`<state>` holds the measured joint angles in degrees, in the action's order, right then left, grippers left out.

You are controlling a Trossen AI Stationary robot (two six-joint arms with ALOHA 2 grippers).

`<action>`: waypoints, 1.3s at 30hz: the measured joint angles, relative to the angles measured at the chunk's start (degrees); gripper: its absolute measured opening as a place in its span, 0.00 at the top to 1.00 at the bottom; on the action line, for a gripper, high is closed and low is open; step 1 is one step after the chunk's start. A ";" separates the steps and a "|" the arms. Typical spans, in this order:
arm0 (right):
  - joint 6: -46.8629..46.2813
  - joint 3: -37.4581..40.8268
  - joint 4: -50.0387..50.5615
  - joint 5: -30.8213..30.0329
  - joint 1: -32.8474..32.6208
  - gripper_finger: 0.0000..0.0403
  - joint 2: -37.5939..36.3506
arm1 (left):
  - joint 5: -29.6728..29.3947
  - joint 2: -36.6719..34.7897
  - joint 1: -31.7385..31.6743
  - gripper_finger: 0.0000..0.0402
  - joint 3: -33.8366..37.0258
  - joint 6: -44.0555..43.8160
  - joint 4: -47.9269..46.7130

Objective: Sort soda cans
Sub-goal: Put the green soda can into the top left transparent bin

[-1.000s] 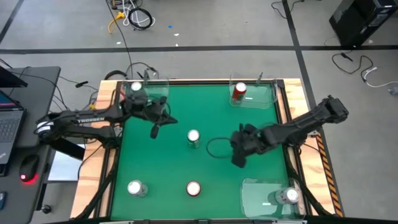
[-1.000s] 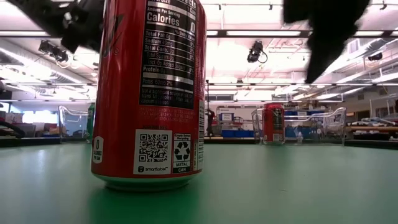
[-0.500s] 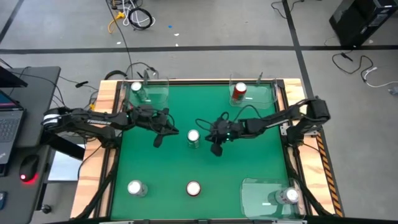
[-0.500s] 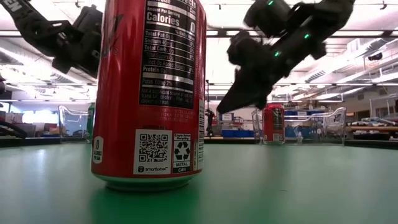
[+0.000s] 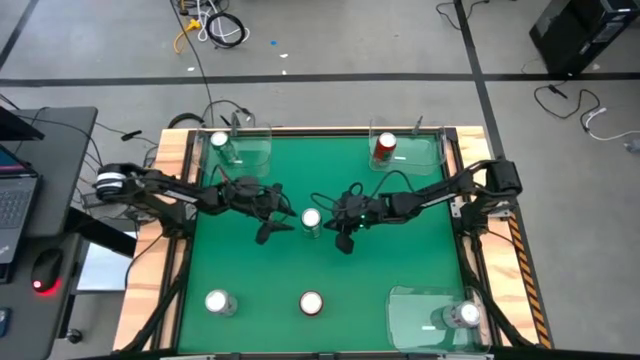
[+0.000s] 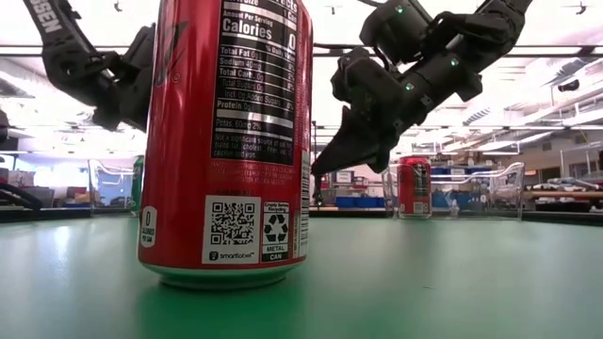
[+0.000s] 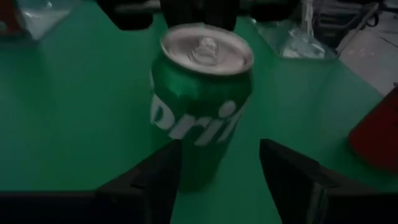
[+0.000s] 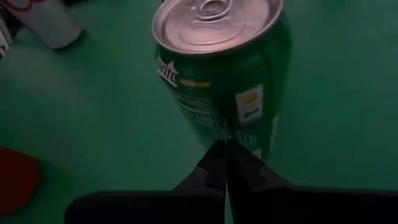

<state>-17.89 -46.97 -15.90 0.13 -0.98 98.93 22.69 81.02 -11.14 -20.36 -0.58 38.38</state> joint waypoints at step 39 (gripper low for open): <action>-0.44 -0.62 -8.03 4.89 0.66 1.00 6.08 | 1.76 18.24 0.66 0.32 0.02 -8.75 26.71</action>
<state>-18.33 -47.59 -23.94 5.02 -0.33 105.01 24.45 99.26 -10.48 -20.34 -9.33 65.10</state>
